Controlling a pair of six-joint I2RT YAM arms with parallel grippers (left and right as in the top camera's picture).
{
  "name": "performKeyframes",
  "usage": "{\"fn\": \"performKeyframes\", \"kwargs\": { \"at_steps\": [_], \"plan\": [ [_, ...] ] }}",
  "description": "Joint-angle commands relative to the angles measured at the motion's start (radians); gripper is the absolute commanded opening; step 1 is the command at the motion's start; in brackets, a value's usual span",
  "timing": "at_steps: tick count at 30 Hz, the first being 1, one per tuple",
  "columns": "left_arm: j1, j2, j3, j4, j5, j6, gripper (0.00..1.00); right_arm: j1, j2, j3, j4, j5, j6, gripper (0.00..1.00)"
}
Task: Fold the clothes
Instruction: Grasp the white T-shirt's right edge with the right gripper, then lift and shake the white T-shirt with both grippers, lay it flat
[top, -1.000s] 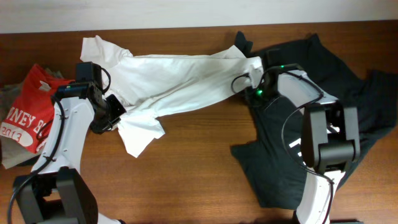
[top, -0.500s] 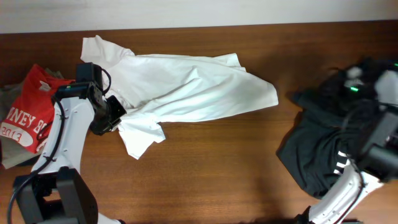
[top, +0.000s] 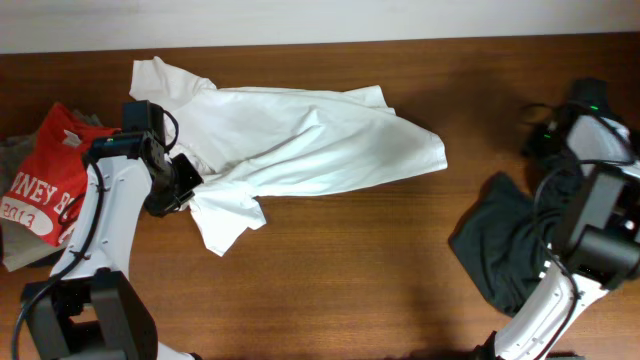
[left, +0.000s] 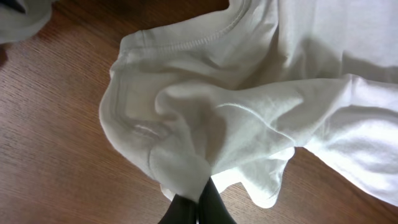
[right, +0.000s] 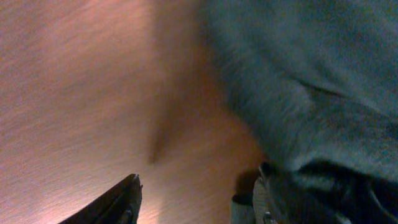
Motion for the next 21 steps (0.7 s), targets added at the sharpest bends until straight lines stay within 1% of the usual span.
{"fn": "performKeyframes", "kwargs": {
  "at_steps": [1,3,4,5,6,7,8,9,10,11,14,16,19,21],
  "plan": [
    [-0.002,-0.023,-0.001,0.0,-0.01,0.013,0.0,-0.124,-0.027,0.03,-0.043,-0.1,0.04,0.66],
    [-0.002,-0.023,-0.001,0.0,-0.011,0.013,0.0,-0.124,-0.034,0.096,-0.124,-0.443,-0.106,0.69],
    [-0.002,-0.023,-0.001,0.0,-0.011,0.013,0.0,-0.096,-0.037,0.12,-0.17,-0.539,-0.138,0.71],
    [-0.002,-0.023,-0.001,0.0,-0.011,0.013,0.0,-0.066,-0.037,0.127,-0.208,-0.583,-0.15,0.73],
    [-0.002,-0.023,-0.001,0.0,-0.011,0.013,0.0,-0.014,-0.036,0.125,-0.258,-0.592,-0.161,0.74],
    [-0.002,-0.023,-0.001,0.0,-0.011,0.013,0.01,0.058,-0.036,0.107,-0.3,-0.589,-0.203,0.76],
    [-0.002,-0.023,-0.001,0.001,-0.011,0.013,0.01,0.125,-0.034,0.09,-0.322,-0.56,-0.215,0.77],
    [-0.002,-0.023,-0.001,0.001,-0.011,0.013,0.01,0.193,-0.031,0.065,-0.328,-0.5,-0.201,0.78],
    [-0.002,-0.023,-0.001,0.0,-0.011,0.013,0.01,0.253,-0.026,0.037,-0.326,-0.456,-0.157,0.78],
    [-0.002,-0.023,-0.001,0.0,-0.011,0.013,0.01,0.29,-0.023,0.012,-0.32,-0.442,-0.132,0.78],
    [-0.002,-0.023,-0.001,0.0,-0.011,0.013,0.01,0.374,-0.023,-0.063,-0.243,-0.443,-0.027,0.79],
    [-0.002,-0.023,-0.001,0.0,-0.011,0.013,0.01,0.417,-0.023,-0.089,-0.141,-0.443,0.032,0.77],
    [-0.002,-0.023,-0.001,0.0,-0.011,0.013,0.01,0.459,-0.023,-0.09,-0.05,-0.408,0.065,0.62],
    [-0.002,-0.023,-0.001,0.0,-0.011,0.013,0.01,0.463,-0.023,-0.09,-0.04,-0.365,0.064,0.3]
  ]
}}
